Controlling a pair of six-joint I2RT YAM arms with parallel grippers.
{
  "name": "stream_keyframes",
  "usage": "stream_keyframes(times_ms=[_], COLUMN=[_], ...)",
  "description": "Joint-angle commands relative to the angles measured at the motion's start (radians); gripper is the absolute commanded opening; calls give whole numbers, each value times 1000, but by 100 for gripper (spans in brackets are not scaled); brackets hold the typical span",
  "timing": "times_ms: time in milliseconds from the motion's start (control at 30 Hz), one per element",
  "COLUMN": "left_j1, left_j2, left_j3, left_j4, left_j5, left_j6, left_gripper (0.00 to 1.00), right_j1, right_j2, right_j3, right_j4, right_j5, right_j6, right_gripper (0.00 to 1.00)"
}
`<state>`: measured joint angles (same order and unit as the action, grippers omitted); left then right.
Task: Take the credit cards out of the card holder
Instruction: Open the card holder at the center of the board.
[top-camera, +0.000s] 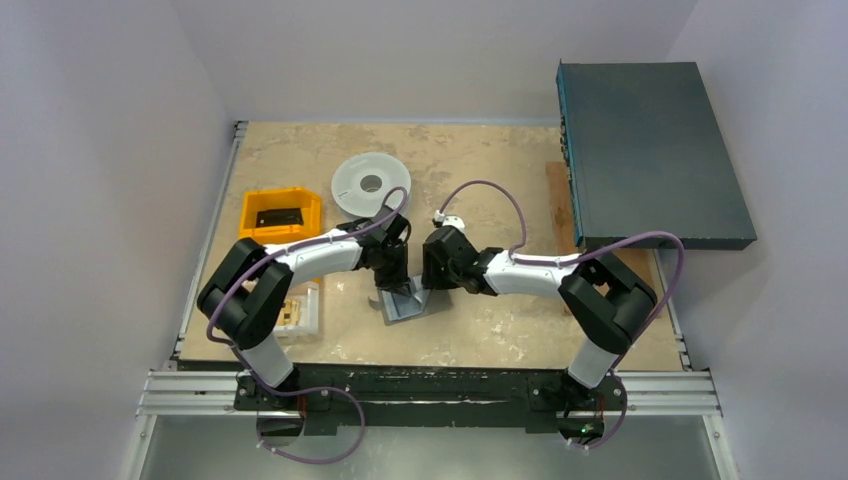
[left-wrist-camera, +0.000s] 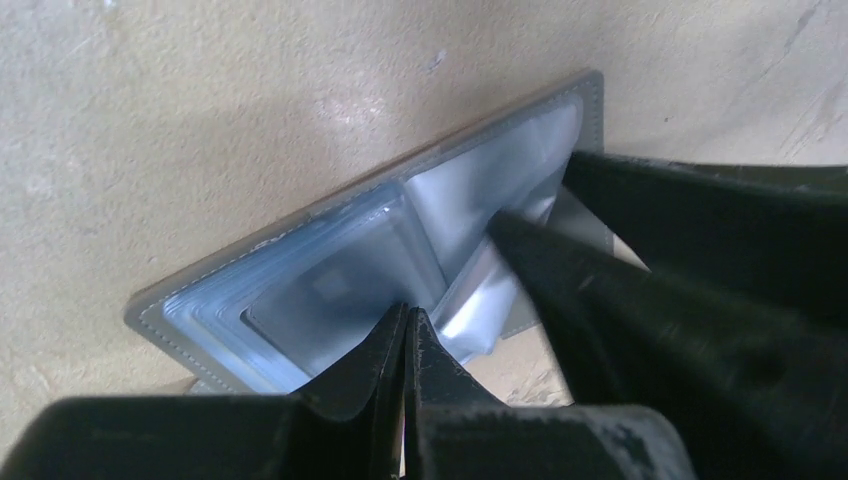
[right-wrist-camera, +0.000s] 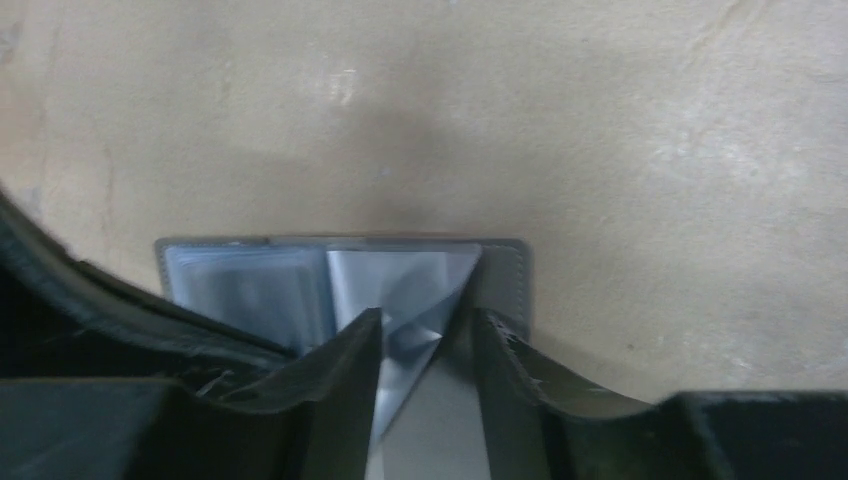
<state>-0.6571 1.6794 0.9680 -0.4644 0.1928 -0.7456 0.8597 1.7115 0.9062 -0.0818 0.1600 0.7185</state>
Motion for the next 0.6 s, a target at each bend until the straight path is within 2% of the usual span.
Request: stream_keyframes(times_ms=[0, 100, 200, 433, 567], left_j1=[-4, -4, -4, -5, -4], left_j2=[52, 64, 73, 86, 86], left_j3=[14, 14, 14, 19, 16], left_j4=[16, 22, 27, 36, 45], left_j5=[-22, -20, -16, -1, 19], left_j6=[4, 3, 5, 0, -9], left_gripper=[0, 0, 0, 0, 0], right_j1=[33, 34, 46, 95, 104], right_j2=[-23, -65, -102, -194, -157], right_j3=[-58, -78, -106, -184, -153], right_j4=[-114, -89, -60, 21, 10], right_j5=[-83, -100, -114, -85, -52], right_j6=[7, 4, 4, 13, 0], right_gripper=[47, 60, 66, 75, 78])
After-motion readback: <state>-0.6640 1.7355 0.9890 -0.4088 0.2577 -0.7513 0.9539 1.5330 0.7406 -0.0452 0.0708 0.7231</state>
